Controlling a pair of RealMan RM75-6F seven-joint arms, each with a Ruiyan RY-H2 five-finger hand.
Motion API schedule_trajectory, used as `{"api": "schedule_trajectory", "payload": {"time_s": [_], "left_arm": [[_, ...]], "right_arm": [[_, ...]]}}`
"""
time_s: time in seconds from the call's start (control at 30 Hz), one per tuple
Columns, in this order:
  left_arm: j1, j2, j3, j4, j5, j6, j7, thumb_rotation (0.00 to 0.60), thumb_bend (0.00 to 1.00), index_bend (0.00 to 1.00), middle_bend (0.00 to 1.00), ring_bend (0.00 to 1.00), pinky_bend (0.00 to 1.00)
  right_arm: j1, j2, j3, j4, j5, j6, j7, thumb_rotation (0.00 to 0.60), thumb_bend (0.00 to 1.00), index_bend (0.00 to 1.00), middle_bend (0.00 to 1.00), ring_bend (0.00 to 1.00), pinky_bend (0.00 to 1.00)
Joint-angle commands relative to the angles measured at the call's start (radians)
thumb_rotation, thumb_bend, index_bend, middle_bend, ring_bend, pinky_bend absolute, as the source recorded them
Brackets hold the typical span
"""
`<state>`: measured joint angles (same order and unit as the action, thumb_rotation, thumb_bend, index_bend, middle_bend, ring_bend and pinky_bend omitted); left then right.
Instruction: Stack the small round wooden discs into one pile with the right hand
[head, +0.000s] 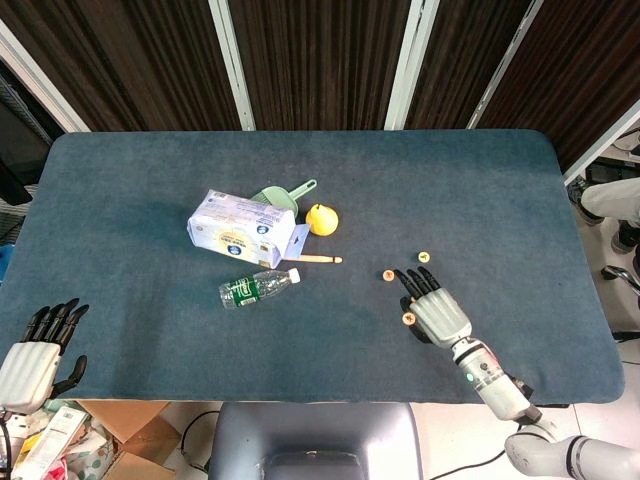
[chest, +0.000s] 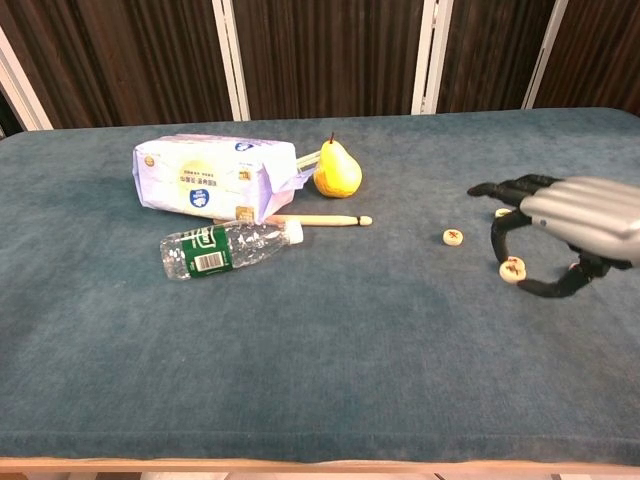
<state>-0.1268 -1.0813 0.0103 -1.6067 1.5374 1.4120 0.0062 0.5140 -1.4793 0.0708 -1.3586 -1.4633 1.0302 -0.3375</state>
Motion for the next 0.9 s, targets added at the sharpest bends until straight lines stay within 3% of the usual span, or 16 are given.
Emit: {"api": "schedule_trajectory", "payload": {"time_s": [0.03, 0.43, 0.9], "left_arm": [[0.001, -0.001, 0.0, 0.0, 0.001, 0.001, 0.0, 0.6, 0.5, 0.0, 0.0, 0.0, 0.0], [0.002, -0.002, 0.001, -0.006, 0.0, 0.003, 0.006, 0.6, 0.5, 0.0, 0.0, 0.0, 0.0], [0.008, -0.003, 0.001, -0.012, 0.003, 0.015, 0.021, 0.6, 0.5, 0.0, 0.0, 0.0, 0.0]], "right_arm": [[0.024, 0.008, 0.03, 0.011, 0.058, -0.039, -0.021, 0.6, 0.47, 0.67, 0.0, 0.0, 0.0], [0.078, -0.092, 0.064, 0.184, 0.184, -0.122, -0.069, 0.6, 0.47, 0.67, 0.0, 0.0, 0.0], [0.084, -0.102, 0.049, 0.195, 0.189, -0.111, -0.065, 0.6, 0.47, 0.66, 0.0, 0.0, 0.0]]}}
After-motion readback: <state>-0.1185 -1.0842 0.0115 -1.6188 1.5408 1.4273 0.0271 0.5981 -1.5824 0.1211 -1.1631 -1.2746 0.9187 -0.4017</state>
